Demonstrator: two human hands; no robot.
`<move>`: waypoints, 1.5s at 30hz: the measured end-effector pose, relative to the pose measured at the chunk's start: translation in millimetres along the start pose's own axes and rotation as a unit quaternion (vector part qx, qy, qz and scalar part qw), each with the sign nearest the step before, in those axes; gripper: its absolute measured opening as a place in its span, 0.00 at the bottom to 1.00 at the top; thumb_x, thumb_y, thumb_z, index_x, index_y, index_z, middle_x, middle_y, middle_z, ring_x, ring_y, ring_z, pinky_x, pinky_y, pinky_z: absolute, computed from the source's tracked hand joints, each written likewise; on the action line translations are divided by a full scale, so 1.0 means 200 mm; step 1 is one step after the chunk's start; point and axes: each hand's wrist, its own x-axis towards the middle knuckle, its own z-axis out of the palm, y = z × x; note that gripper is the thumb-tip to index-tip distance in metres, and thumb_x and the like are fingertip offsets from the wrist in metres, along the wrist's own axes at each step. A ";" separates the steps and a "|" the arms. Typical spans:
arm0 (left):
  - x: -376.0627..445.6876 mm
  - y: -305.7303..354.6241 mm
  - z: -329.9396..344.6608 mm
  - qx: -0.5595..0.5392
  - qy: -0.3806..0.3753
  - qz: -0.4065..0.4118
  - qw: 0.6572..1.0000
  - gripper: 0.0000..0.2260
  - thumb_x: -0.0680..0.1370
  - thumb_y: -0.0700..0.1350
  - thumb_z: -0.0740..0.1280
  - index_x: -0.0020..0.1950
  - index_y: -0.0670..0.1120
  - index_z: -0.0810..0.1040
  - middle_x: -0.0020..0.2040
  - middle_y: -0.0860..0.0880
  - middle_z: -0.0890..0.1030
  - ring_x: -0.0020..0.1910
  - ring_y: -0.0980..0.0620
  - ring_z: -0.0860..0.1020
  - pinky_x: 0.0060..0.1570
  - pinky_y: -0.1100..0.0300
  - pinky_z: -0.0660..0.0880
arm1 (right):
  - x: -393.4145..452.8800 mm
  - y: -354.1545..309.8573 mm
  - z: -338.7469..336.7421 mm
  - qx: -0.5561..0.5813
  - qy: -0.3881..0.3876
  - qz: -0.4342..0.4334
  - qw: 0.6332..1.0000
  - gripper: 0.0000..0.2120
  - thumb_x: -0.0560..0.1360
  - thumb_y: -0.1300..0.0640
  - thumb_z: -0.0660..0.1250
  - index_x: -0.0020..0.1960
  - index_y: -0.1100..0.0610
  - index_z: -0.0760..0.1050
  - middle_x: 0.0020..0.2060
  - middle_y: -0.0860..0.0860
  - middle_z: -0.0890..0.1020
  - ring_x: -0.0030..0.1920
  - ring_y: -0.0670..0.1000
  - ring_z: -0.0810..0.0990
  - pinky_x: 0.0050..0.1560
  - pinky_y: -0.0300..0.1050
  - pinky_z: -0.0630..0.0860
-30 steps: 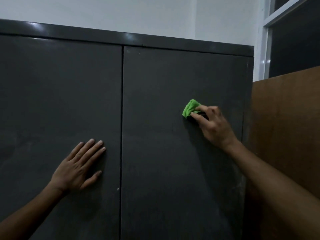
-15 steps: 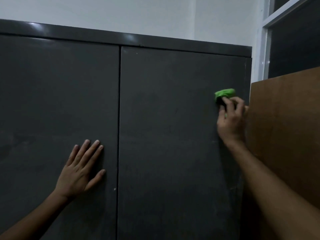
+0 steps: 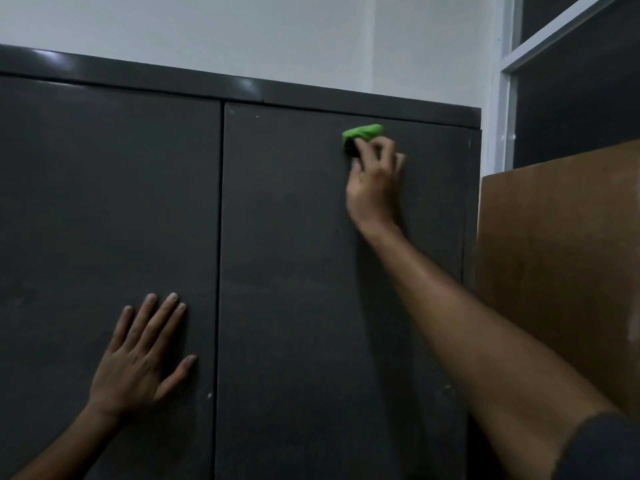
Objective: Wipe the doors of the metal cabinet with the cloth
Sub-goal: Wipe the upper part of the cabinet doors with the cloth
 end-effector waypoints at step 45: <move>-0.01 -0.02 0.05 0.018 0.012 0.008 1.000 0.36 0.81 0.66 0.50 0.81 0.43 0.57 0.81 0.40 0.59 0.80 0.38 0.56 0.79 0.40 0.50 | -0.94 0.78 -0.37 -0.128 -0.168 -0.232 0.950 0.18 0.72 0.62 0.62 0.60 0.53 0.73 0.63 0.56 0.72 0.61 0.61 0.70 0.58 0.57 0.69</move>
